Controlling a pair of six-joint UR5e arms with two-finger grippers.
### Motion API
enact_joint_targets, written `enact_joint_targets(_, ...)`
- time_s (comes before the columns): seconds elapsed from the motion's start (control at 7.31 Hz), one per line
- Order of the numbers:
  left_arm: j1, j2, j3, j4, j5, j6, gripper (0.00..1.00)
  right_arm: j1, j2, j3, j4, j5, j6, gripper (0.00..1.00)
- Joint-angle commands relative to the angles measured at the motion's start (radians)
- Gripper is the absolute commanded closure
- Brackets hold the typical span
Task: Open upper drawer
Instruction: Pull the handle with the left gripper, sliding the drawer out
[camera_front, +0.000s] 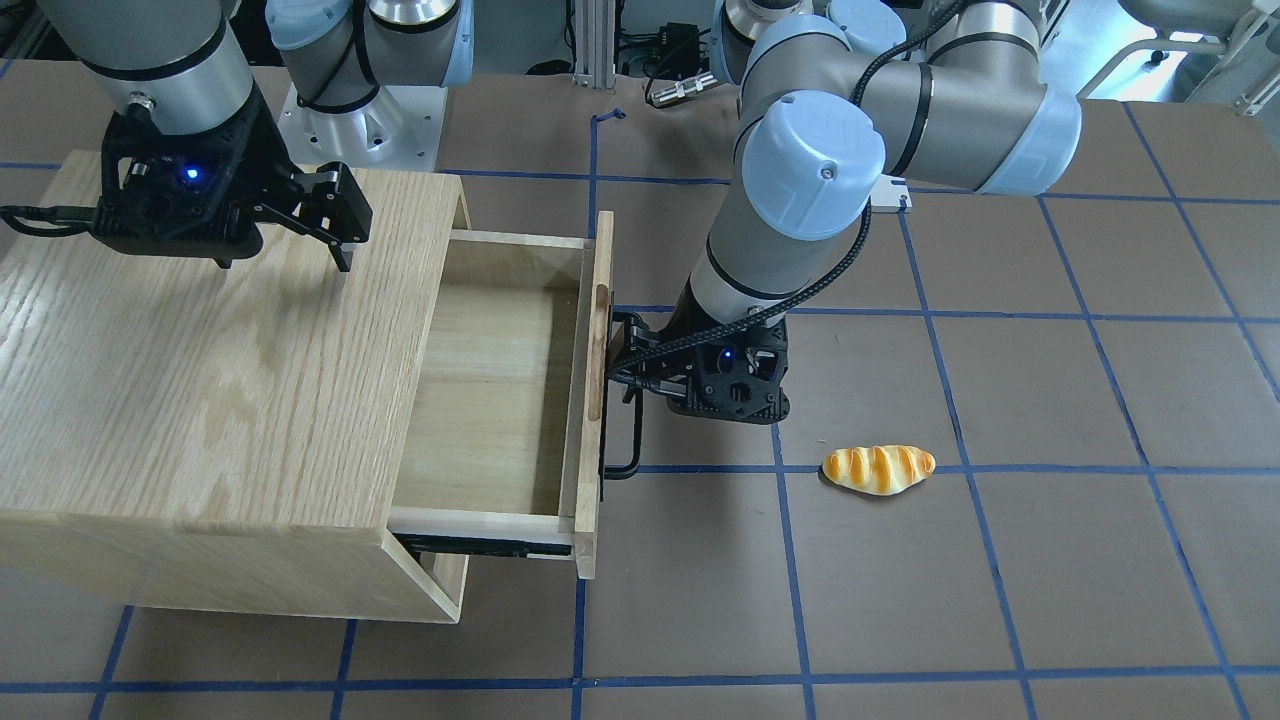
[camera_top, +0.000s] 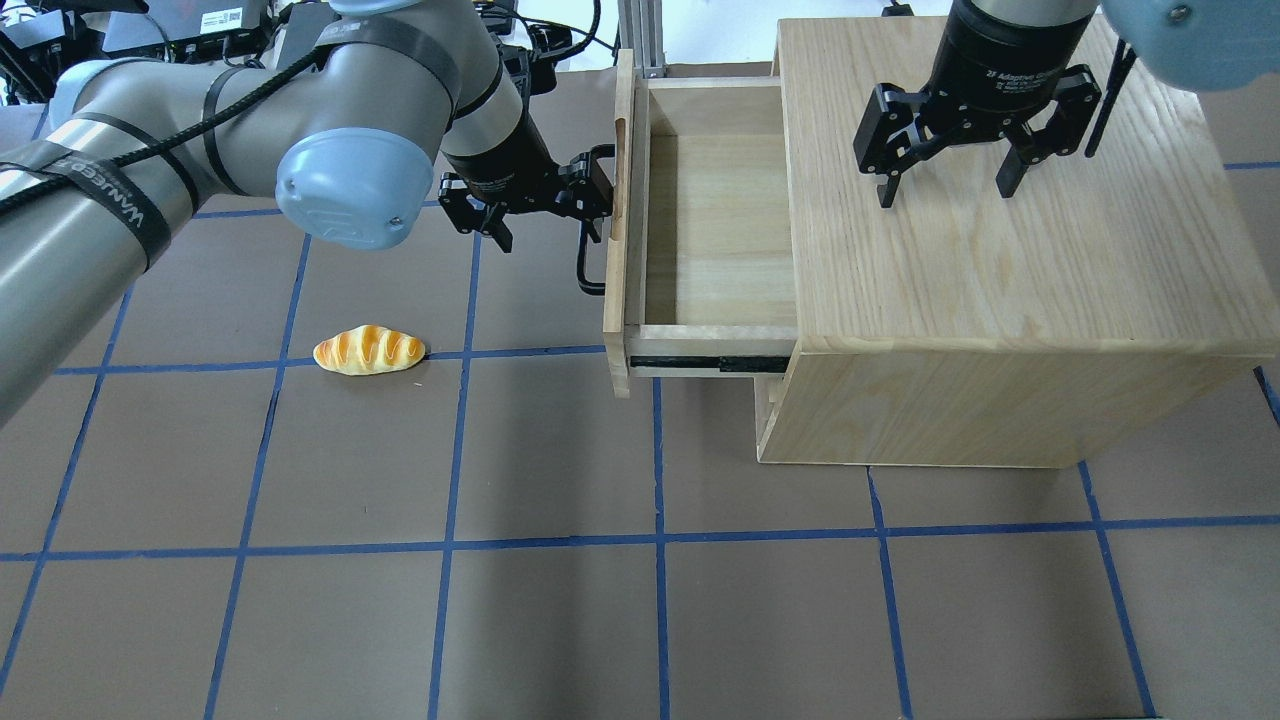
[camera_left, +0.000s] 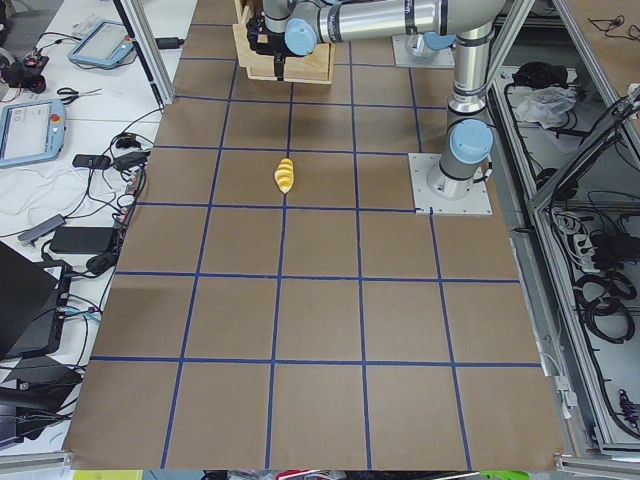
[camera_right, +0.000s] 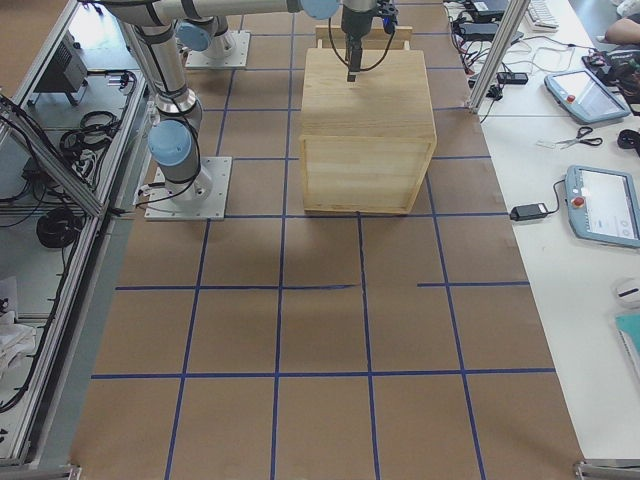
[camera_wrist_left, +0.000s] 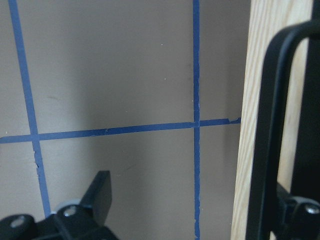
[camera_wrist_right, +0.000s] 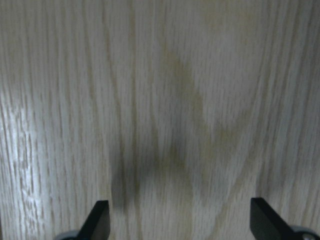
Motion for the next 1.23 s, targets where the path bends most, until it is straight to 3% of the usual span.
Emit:
enact_joint_targets(0.0,0.028,0.010,-0.002,-0.017,0.002,0.010,0.00,0.001,0.000,0.002,0.000,0.000,-0.001,0.00)
enact_joint_targets(1.09,0.054,0.050,0.015,-0.096,-0.009,0.016,0.00,0.001,0.000,0.000,0.000,0.000,0.001,0.00)
